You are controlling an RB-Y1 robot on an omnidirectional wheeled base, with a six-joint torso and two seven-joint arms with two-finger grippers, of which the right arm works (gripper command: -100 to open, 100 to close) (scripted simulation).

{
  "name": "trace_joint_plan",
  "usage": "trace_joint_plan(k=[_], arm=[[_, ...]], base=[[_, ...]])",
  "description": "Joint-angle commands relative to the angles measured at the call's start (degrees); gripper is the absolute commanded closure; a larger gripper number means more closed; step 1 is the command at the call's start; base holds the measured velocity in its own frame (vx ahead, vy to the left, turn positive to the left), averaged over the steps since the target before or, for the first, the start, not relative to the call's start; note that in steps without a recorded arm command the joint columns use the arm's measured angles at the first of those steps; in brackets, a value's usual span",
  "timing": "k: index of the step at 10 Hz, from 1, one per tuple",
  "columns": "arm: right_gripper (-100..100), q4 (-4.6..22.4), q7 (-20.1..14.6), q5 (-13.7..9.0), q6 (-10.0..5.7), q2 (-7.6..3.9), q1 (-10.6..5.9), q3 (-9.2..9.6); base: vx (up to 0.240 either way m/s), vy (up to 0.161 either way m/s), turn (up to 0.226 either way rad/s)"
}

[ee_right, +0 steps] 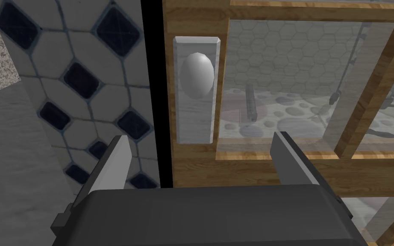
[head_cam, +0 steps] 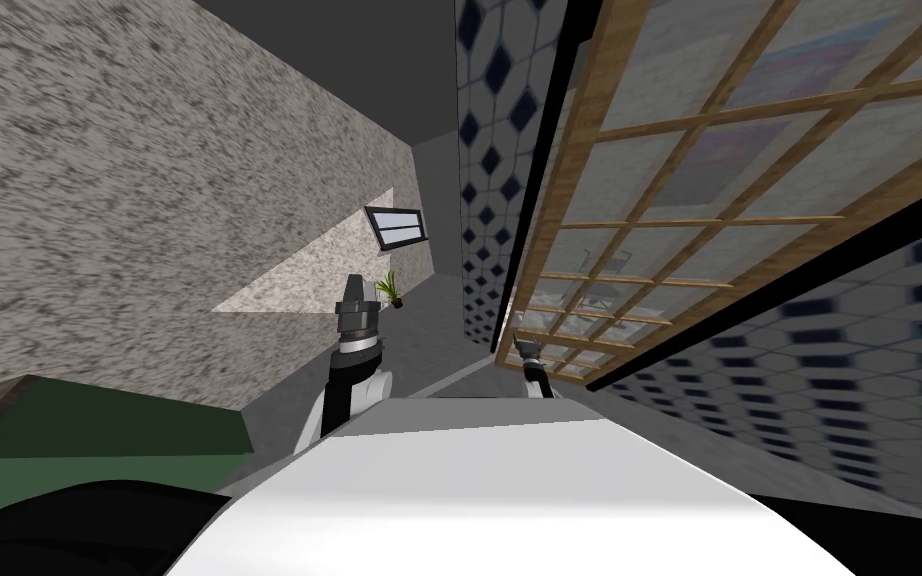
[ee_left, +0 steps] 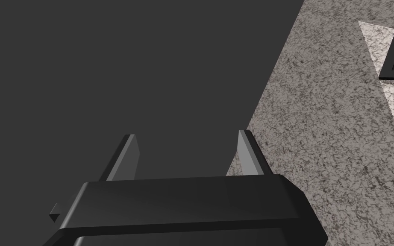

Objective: Pull the door open

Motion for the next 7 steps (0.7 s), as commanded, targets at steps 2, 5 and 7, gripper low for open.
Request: trace_joint_plan(k=[2,5,7], arm=[[-100,0.2,-1.0,0.0,-0.06,0.1,-0.19,-0.07],[-100,0.9,-3.3,-0.6,-0.98,-2.26,0.91,-0.82],[-100,1.3,-4.7,-1.0,-1.54,-3.75,1.61,-1.29]], base=[[-0.018,-0.005,0.003],[0.175,0.007,0.115],[0.236,0.034,0.092]])
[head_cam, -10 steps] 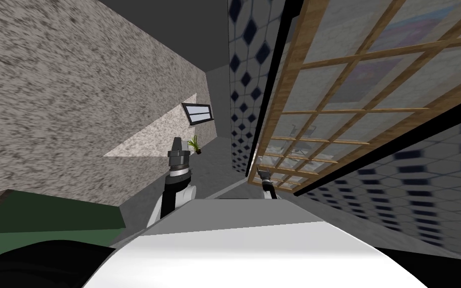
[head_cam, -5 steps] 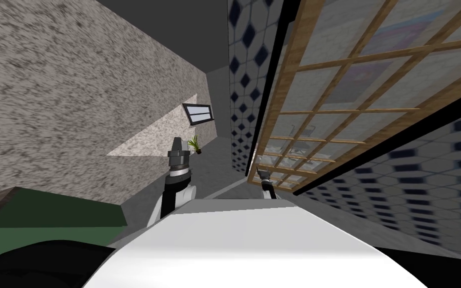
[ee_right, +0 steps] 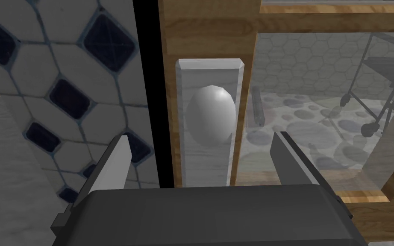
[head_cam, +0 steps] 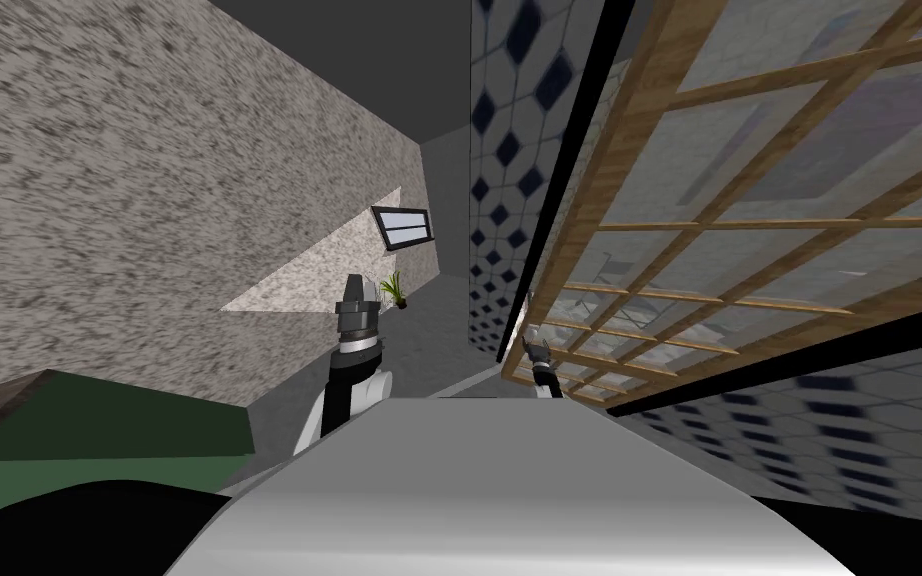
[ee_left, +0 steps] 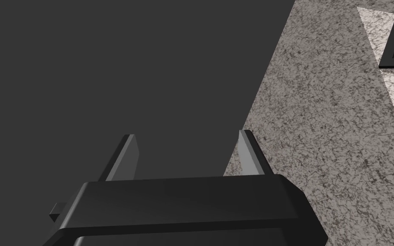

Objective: Pull the door open

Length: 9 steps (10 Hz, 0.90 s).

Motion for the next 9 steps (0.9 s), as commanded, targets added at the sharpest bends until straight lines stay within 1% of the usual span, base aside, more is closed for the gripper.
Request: trace_joint_plan(k=[1,2,3,4,5,6,7,9], arm=[[-100,-0.1,-1.1,-0.2,-0.59,-1.05,0.99,-0.31],[-100,-0.1,-1.1,-0.2,-0.59,-1.05,0.99,-0.31],[-100,0.2,-2.0,-0.5,-0.95,-2.02,1.45,-0.62],[-100,0.2,-2.0,-0.5,-0.95,-2.02,1.45,-0.62],[-100,0.2,-2.0,-0.5,-0.95,-2.02,1.45,-0.62],[-100,-0.6,-1.9,-0.5,-0.57,-1.89,1.79,-0.58],[100,-0.6,-1.9,-0.5,-0.57,-1.89,1.79,-0.58],[100,-0.6,-1.9,-0.5,-0.57,-1.89,1.79,-0.58]], base=[[0.187,-0.005,0.096],[0.121,-0.026,0.031],[0.15,-0.025,0.082],[0.134,-0.03,0.05],[0.045,-0.014,0.0],[0.008,-0.003,-0.001],[0.0,0.0,0.0],[0.0,0.0,0.0]])
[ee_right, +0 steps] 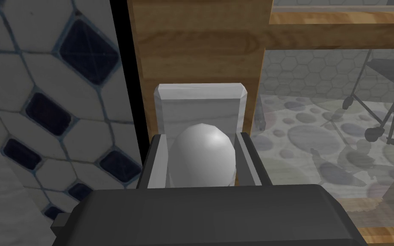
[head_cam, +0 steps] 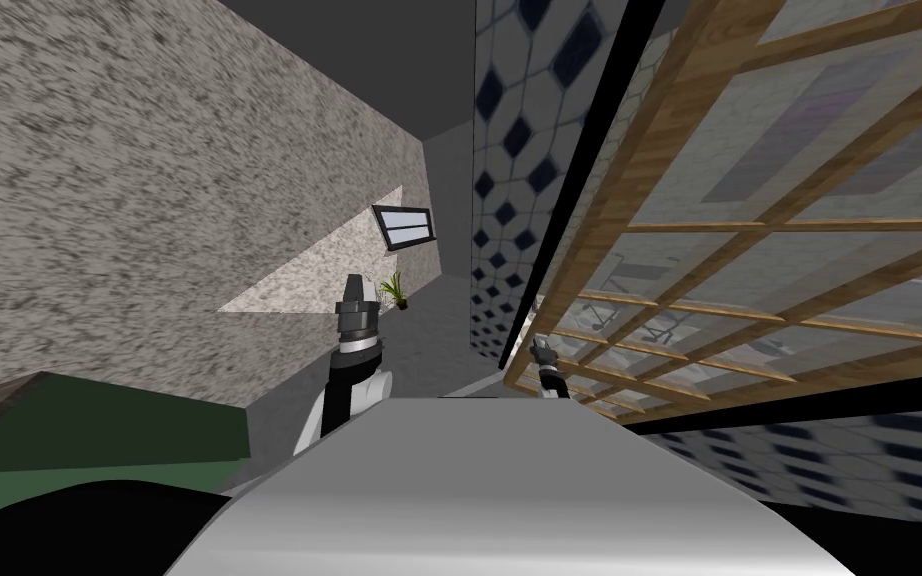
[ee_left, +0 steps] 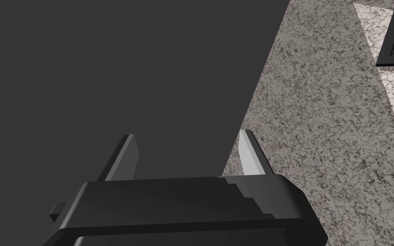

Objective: Pull the door open

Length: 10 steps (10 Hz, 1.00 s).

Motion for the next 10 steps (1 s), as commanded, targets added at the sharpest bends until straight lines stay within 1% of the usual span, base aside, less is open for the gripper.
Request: trace_joint_plan(k=[1,3,4,6,9,10], arm=[[100,0.0,0.0,0.0,-0.04,0.05,-0.01,0.05],[100,0.0,0.0,0.0,-0.04,0.05,-0.01,0.05],[100,-0.1,-1.2,0.6,-0.34,-0.51,0.35,0.88],[100,-0.3,-2.1,1.2,-0.63,-0.96,0.65,1.65],[100,-0.6,-4.5,2.5,-1.32,-2.02,1.36,3.45],[100,-0.7,-5.6,3.1,-1.66,-2.52,1.7,4.32]], base=[[0.0,0.0,0.0],[0.0,0.0,0.0],[-0.115,-0.007,0.076],[-0.186,-0.035,0.076],[-0.212,-0.007,0.087],[-0.247,-0.036,0.11]])
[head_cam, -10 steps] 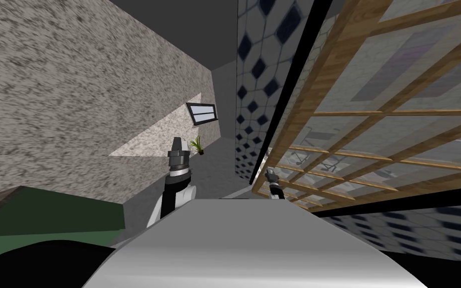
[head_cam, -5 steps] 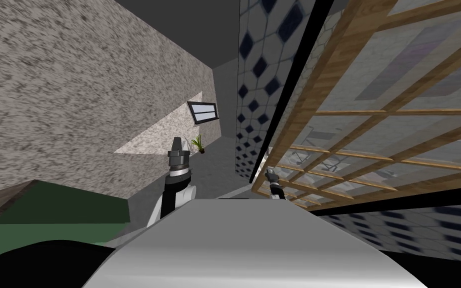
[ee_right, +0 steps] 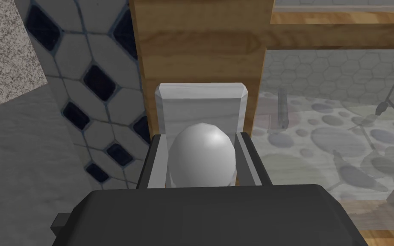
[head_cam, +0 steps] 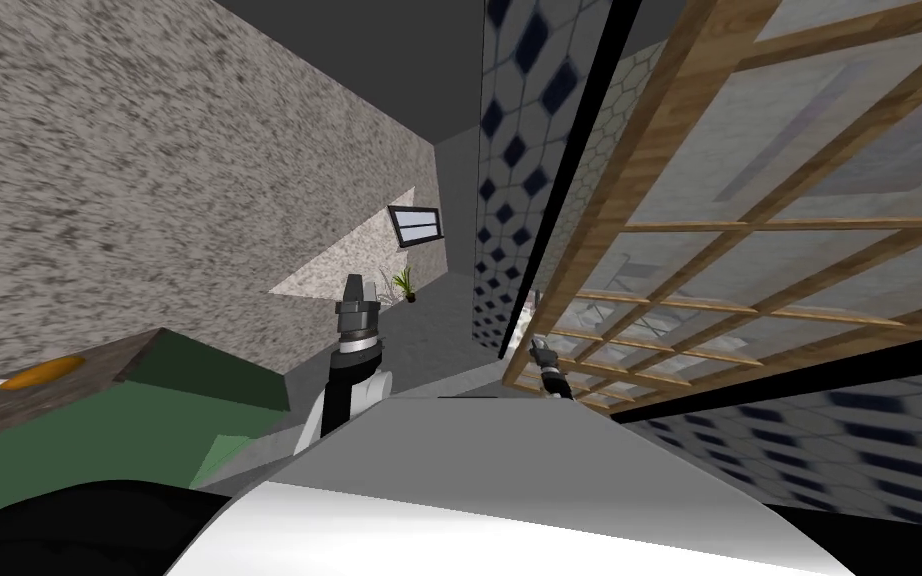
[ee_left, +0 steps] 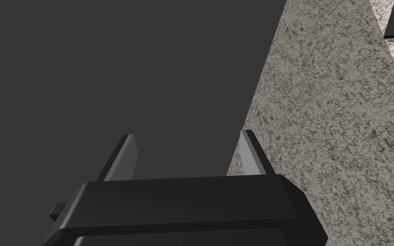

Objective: Pull the door open

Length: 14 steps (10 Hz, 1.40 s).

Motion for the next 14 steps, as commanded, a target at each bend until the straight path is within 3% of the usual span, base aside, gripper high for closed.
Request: trace_joint_plan(k=[1,2,3,10,11,14], arm=[[100,-0.9,-1.4,0.8,-0.06,-0.43,0.76,1.11],[100,-1.0,-2.3,1.3,-0.34,-0.86,1.04,1.84],[100,0.3,-1.8,1.0,-0.78,-0.78,0.26,1.34],[100,-0.9,-9.0,5.6,-5.17,-4.66,3.66,6.86],[100,-0.5,-8.5,5.3,-4.72,-4.43,3.25,6.42],[100,-0.6,-10.9,7.0,-7.92,-6.06,5.22,8.21]], base=[[-0.23,-0.029,0.095],[-0.26,-0.04,0.078],[-0.125,-0.019,0.028],[-0.227,-0.042,0.073],[-0.099,-0.03,0.027],[-0.202,-0.064,0.105]])
